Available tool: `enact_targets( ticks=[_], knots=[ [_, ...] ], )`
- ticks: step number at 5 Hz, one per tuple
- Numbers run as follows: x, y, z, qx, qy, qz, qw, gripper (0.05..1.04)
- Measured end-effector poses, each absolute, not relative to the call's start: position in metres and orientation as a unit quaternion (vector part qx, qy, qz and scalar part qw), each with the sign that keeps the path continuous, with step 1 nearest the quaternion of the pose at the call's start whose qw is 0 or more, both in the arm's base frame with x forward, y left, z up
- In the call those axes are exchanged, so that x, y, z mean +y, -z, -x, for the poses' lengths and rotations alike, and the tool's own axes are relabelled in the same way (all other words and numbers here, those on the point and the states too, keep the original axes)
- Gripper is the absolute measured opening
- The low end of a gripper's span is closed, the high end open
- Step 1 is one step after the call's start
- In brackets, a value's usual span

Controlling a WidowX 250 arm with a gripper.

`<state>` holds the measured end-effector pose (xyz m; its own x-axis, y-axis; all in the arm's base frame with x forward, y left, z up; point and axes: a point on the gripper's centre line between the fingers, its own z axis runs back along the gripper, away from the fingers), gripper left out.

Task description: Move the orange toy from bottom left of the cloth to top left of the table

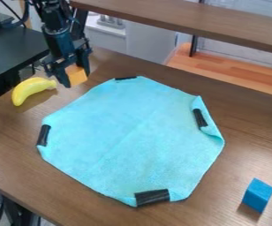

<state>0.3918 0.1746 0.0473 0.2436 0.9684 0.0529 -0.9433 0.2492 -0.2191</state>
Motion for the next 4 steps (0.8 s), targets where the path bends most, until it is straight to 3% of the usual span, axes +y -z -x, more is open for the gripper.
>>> enact_targets(
  ticks=[3, 4],
  knots=[
    [0.203, -0.016, -0.431, -0.1, -0.649, 0.054, 0.752, 0.704],
    [0.206, -0.008, -0.436, -0.104, -0.654, 0.052, 0.748, 0.777]
  ],
)
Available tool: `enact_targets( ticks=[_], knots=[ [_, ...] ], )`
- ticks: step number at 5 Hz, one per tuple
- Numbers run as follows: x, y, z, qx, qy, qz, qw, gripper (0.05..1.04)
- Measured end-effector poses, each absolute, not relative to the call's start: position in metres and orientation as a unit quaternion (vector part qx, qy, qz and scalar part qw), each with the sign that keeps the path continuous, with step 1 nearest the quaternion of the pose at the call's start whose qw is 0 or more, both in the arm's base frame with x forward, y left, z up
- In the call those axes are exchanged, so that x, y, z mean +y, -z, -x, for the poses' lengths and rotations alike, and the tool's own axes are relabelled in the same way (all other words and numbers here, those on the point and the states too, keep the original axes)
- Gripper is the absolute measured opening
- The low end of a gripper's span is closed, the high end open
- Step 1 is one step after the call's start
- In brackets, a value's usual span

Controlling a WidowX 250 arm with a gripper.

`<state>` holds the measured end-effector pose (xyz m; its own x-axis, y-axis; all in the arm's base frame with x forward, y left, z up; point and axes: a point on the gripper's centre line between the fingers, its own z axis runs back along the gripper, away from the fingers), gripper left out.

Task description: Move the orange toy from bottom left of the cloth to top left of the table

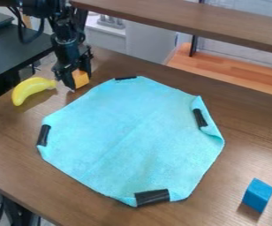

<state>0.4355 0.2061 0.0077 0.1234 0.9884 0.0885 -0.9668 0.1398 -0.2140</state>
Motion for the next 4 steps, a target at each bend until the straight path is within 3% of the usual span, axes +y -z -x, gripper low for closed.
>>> enact_targets(
  ticks=[1, 2, 4],
  knots=[
    [0.201, -0.007, -0.442, -0.111, -0.654, 0.083, 0.744, 0.987],
    [0.2, -0.007, -0.433, -0.107, -0.66, 0.079, 0.74, 1.002],
    [0.186, -0.064, -0.415, -0.14, -0.658, 0.102, 0.733, 1.001]
  ],
)
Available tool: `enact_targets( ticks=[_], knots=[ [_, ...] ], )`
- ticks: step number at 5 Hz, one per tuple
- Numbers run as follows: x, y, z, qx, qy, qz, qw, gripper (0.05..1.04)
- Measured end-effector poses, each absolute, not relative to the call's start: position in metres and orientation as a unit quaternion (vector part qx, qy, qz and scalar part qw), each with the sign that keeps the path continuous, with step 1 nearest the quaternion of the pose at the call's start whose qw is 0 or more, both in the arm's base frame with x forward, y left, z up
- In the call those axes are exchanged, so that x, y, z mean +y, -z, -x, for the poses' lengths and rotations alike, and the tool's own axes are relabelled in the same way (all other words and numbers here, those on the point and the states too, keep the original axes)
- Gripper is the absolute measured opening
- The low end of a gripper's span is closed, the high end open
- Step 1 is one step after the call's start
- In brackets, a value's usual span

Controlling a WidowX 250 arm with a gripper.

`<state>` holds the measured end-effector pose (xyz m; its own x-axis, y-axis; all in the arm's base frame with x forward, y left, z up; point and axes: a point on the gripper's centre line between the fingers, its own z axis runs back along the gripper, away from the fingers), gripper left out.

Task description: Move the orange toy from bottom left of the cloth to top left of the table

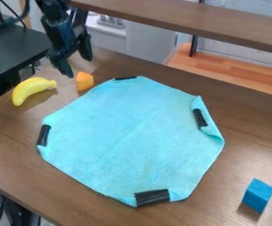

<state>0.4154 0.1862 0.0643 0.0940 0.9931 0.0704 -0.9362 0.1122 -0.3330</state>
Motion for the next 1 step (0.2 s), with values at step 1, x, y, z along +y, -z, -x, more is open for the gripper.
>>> enact_targets(
  ticks=[1],
  knots=[
    [0.1411, -0.0937, -0.394, -0.125, -0.64, 0.117, 0.749, 1.001]
  ],
)
